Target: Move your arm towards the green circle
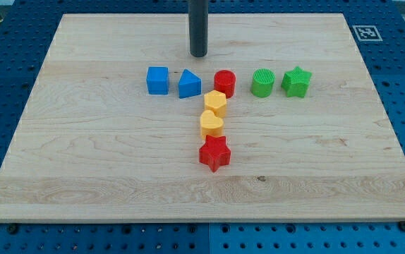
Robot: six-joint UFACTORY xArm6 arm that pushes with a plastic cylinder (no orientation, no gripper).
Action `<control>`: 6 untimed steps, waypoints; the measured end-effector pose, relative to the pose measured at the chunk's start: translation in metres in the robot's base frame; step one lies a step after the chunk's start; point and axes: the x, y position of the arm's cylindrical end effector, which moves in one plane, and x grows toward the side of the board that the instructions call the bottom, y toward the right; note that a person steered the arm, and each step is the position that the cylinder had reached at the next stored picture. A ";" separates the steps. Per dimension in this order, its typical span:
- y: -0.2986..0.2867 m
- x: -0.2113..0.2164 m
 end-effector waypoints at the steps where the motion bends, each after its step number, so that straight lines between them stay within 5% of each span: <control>1: 0.000 0.000; 4: 0.012 0.001; 6: 0.092 0.026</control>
